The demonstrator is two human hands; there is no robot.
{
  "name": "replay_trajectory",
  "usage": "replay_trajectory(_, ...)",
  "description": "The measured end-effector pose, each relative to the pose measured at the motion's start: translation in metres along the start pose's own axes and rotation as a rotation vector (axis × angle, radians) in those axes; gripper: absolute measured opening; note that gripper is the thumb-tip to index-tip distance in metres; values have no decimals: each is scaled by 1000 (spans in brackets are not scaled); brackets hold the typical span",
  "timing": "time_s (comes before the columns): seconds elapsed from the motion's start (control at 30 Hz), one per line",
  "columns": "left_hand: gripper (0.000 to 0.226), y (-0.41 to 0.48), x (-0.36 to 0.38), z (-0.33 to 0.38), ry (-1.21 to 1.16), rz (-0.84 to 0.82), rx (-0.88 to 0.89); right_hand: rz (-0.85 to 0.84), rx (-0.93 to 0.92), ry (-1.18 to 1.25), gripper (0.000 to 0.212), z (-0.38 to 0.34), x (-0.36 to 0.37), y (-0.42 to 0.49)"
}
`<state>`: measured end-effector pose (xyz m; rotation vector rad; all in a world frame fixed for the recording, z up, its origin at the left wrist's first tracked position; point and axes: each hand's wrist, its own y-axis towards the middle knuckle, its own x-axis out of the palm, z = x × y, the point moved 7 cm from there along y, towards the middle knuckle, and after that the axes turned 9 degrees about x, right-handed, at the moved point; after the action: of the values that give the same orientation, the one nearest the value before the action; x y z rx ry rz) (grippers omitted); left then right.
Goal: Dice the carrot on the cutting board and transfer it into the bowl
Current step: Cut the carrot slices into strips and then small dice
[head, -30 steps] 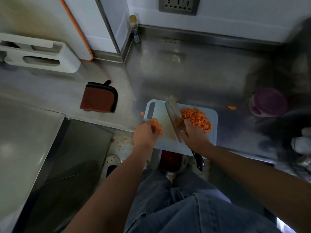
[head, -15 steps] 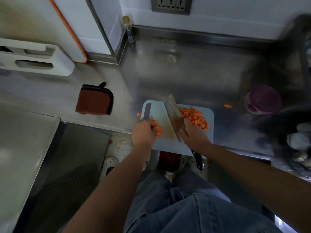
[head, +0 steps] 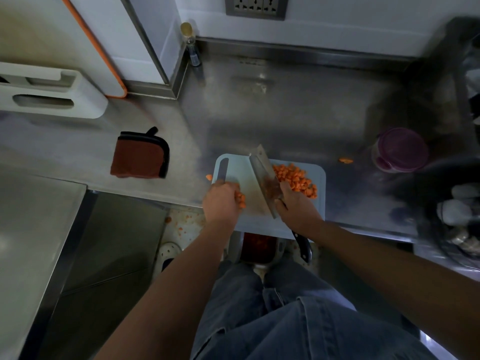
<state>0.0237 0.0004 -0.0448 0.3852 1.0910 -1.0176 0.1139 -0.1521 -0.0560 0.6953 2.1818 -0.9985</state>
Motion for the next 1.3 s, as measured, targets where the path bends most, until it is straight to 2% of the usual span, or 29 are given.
replay_trajectory(0.17, 18, 1, 5, -3, -27, -18, -27, 5, 9, 5, 25, 3, -1, 1)
replay_trajectory(0.3, 26, 4, 13, -11, -267, -48, -111, 4, 10, 18, 32, 3, -2, 1)
replay_trajectory(0.4, 19, 4, 11, -9, -360, -65, -134, 8, 8, 25, 29, 3, -2, 1)
replay_trajectory(0.6, 14, 3, 8, -13, -363, -21, -142, 1, 5, 14, 26, 3, -3, 0)
replay_trajectory(0.83, 16, 3, 9, 5, -58, -44, 54, 8, -1, 20, 24, 3, -3, -2)
replay_trajectory(0.93, 2, 2, 9, 10, -34, -58, 93, 12, -2, 20, 21, 5, -2, -2)
replay_trajectory(1.0, 10, 1, 7, 12, -10, -53, 124, 15, -2, 26, 21, 5, -3, -3)
replay_trajectory(1.17, 14, 0, 1, 6, 27, -15, 61, 16, 3, 19, 24, 4, -4, -5)
replay_trajectory(1.3, 9, 3, 7, 7, 79, -55, 17, 20, 4, 11, 31, 4, -5, -8)
